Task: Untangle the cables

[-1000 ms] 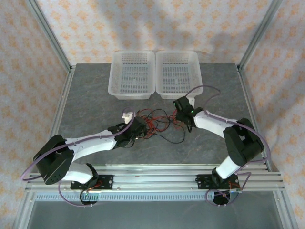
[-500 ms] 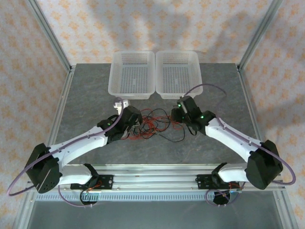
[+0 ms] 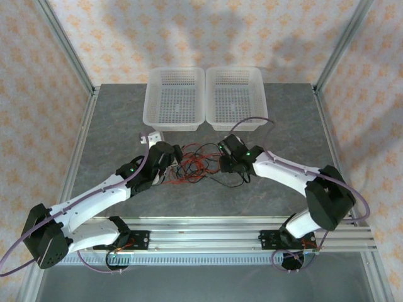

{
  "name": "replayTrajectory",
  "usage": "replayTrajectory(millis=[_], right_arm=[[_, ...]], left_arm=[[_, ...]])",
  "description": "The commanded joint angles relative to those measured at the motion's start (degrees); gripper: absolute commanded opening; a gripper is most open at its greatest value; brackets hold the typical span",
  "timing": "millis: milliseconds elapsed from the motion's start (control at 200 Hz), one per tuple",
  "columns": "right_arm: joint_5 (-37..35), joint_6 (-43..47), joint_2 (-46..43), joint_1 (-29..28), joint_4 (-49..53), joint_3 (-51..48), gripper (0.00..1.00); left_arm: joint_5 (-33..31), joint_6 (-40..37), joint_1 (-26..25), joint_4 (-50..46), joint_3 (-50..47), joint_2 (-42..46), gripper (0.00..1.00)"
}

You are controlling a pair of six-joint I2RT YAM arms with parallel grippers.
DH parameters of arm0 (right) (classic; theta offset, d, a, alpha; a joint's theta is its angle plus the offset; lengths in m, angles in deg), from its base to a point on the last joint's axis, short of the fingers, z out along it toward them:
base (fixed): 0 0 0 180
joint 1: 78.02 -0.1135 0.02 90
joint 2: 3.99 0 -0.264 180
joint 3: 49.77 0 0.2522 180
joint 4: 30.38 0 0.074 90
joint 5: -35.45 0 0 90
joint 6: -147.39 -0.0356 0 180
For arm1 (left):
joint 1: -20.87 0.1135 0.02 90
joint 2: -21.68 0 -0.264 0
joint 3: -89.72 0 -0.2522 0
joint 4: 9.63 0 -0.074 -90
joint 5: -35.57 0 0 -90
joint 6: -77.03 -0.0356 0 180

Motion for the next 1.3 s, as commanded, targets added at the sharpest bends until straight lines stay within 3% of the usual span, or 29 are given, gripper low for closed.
replayTrajectory(millis=[0, 295, 526, 631, 731, 896, 1291], right_arm=[[-2.92, 3.31, 2.69, 0.08, 1.46, 3.27, 0.49], [-8.34, 7.02, 9.49, 0.10, 2.53, 7.38, 0.46], [-10.38, 8.16, 13.58, 0.10, 2.05, 9.66, 0.38], [-10.37, 8.36, 14.20, 0.10, 1.85, 10.11, 0.26], [-10.64, 7.99, 13.26, 0.10, 1.82, 10.31, 0.00], [-7.82, 7.62, 7.56, 0.10, 3.17, 11.74, 0.00], [7.79, 7.93, -6.86, 2.54, 3.02, 17.05, 0.00]], left_arm=[[0.49, -0.56, 0.41, 1.28, -1.17, 0.54, 0.59], [0.65, -0.56, 0.50, 1.64, -1.41, 0.27, 0.59], [0.99, -0.64, 0.59, 1.91, -1.37, -0.18, 0.59], [1.19, -0.73, 0.59, 1.99, -1.11, -0.40, 0.59], [1.41, -0.82, 0.61, 2.08, -0.93, -0.69, 0.59], [1.94, -1.17, 0.64, 2.48, -0.78, -1.26, 0.59], [5.85, -8.02, 0.59, 6.95, 0.31, -3.72, 0.59]])
